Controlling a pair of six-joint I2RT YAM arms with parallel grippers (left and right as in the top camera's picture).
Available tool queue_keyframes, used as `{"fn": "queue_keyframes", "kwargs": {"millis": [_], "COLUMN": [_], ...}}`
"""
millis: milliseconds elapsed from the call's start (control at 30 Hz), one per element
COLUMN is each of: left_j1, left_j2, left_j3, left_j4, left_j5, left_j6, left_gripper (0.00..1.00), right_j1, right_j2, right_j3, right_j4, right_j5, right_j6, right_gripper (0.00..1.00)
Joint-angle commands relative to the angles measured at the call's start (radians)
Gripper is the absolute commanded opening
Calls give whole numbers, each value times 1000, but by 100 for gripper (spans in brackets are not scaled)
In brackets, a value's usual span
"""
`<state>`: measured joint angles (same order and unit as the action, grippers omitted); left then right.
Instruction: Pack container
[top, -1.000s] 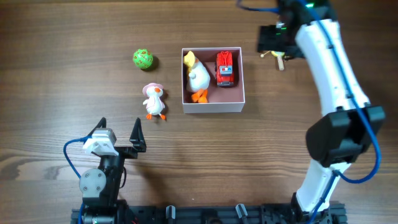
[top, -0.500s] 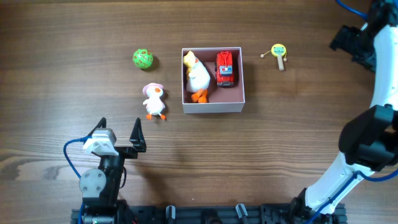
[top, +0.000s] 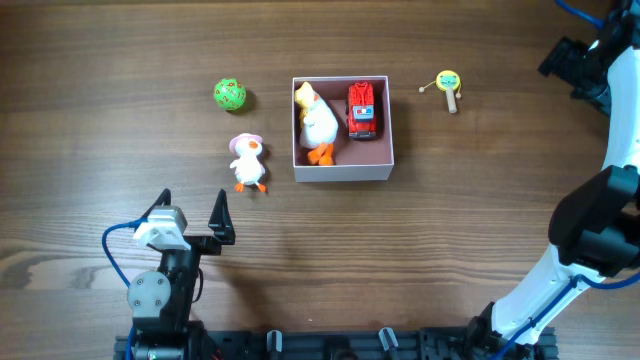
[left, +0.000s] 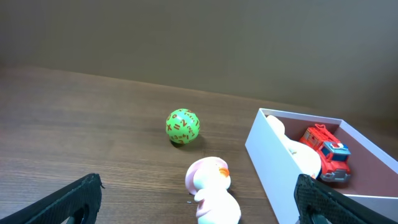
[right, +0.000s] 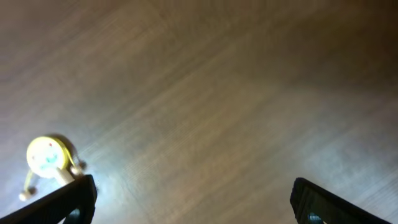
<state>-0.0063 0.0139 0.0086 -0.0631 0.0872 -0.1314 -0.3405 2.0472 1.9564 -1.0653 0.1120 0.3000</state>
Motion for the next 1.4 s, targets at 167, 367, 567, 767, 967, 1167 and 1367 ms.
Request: {"fn": "queue_keyframes", "kwargs": {"millis": [167,367,567,767,967,1167,1367], "left_j1": [7,7,7,9,26,25,25], "left_j2": [-6,-6,-6,-5,95,366,553], "left_j3": [-3,-3,-3,72,335,701,946], "left_j4": [-7,68,201,217,1,-181,-156], "left_j5": [-2,-58,80,136,106,151,193], "left_j6": [19,18,-131,-163,-40,186,263], "left_gripper": [100,100,100,100,100,100,100], "right_j1": [5,5,5,5,5,5,5], "right_j2": [-24,-24,-24,-24,-24,-24,-24], "right_j3": [-2,-2,-2,-2,-2,-2,-2], "right_j4": [87,87,87,87,87,87,87], "right_j5": [-16,-16,-16,-16,-16,-16,-16], "right_j6": [-9,-9,-9,-9,-9,-8,-9], "right_gripper": [100,100,100,100,100,100,100]}}
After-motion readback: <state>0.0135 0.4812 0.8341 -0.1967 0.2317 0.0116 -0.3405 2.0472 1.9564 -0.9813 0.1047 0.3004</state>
